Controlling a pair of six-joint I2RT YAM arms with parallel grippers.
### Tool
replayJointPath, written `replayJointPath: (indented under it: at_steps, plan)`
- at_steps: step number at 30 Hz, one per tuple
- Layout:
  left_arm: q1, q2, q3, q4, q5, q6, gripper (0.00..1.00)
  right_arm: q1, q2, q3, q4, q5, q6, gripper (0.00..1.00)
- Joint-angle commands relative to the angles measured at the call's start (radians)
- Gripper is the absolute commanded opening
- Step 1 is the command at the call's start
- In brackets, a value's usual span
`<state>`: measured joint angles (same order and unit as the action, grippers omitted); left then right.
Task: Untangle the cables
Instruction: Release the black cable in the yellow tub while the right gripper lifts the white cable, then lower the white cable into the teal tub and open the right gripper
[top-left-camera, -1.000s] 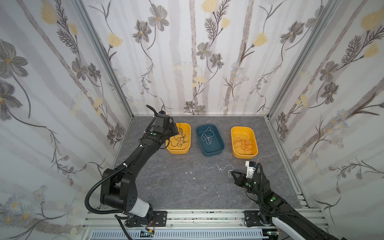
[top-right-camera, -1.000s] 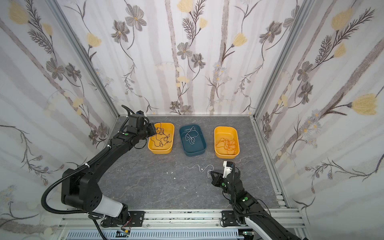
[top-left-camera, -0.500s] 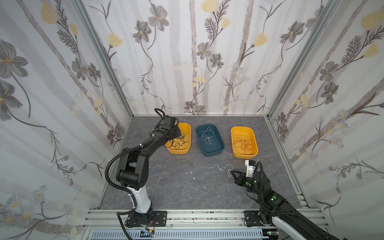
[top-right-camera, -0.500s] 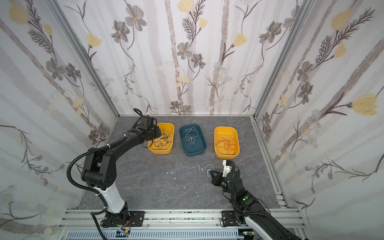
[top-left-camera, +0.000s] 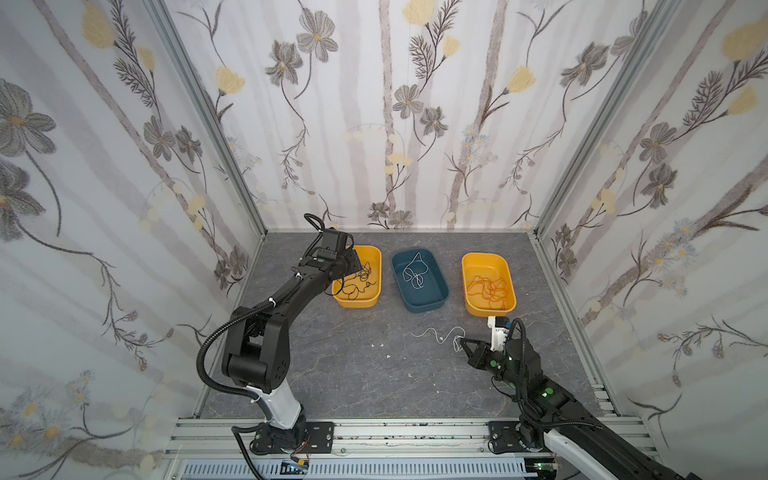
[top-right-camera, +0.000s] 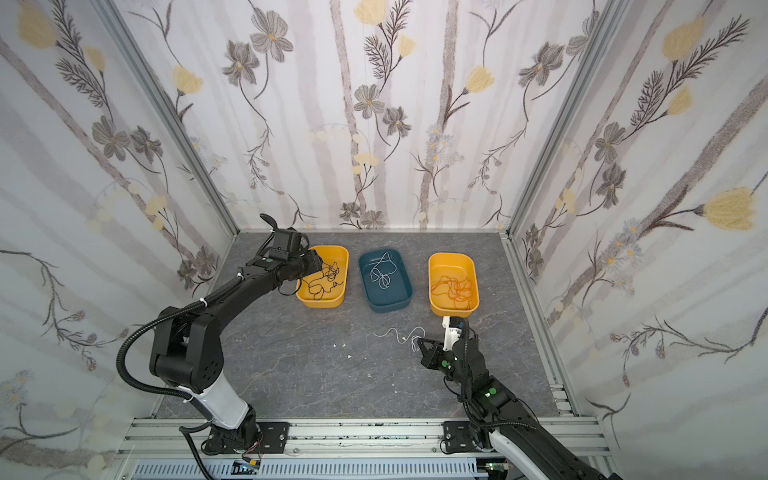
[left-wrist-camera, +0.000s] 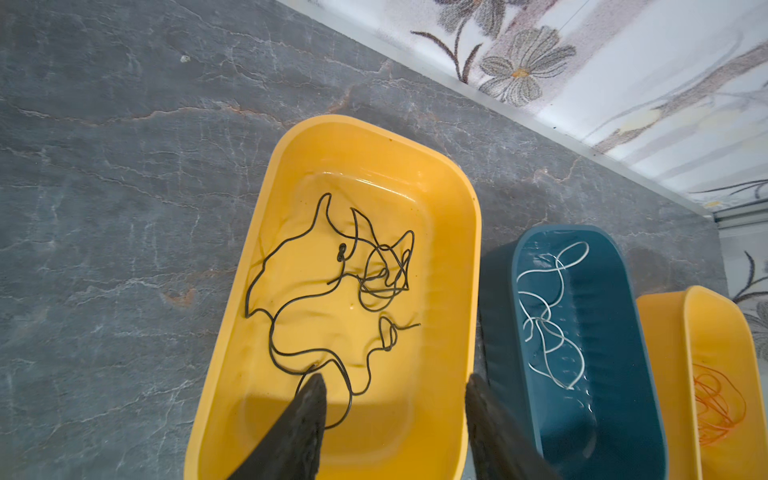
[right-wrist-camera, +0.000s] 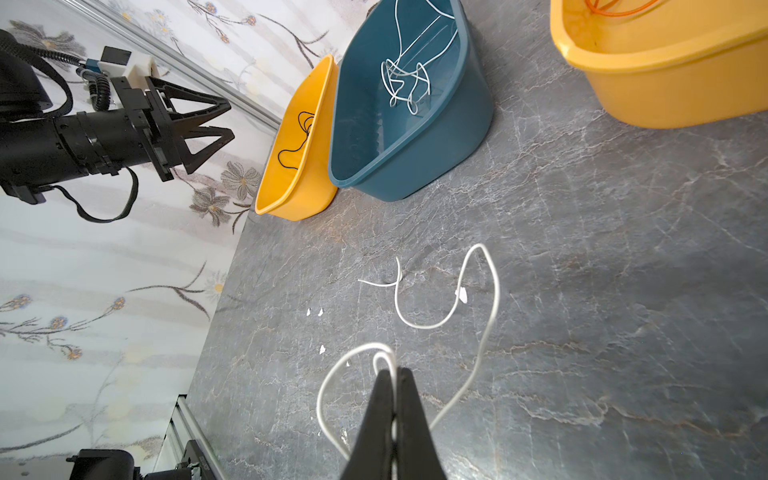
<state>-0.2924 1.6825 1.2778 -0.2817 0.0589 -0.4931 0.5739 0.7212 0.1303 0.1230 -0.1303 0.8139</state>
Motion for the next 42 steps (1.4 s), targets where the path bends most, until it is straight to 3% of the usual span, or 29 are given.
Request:
replayJointPath:
  at_steps: [1,9,20,32,42]
  plan:
    - [-0.007,-0.062,-0.049,0.009,0.048,0.013,0.56,0.001,0.007,0.039,0.032,-0.05,-0.017,0.0]
    - [-0.044,-0.225,-0.222,0.033,0.083,0.004,0.56,0.011,0.035,0.197,0.017,-0.091,-0.047,0.0]
    - [-0.072,-0.464,-0.462,0.099,0.097,-0.056,0.57,0.012,0.255,0.53,0.035,-0.083,-0.158,0.0]
    - [-0.084,-0.583,-0.628,0.148,0.099,-0.112,0.59,0.001,0.564,0.872,0.004,0.077,-0.321,0.0]
    - [-0.093,-0.646,-0.691,0.157,0.078,-0.133,0.59,-0.025,0.866,1.063,-0.041,0.163,-0.371,0.0]
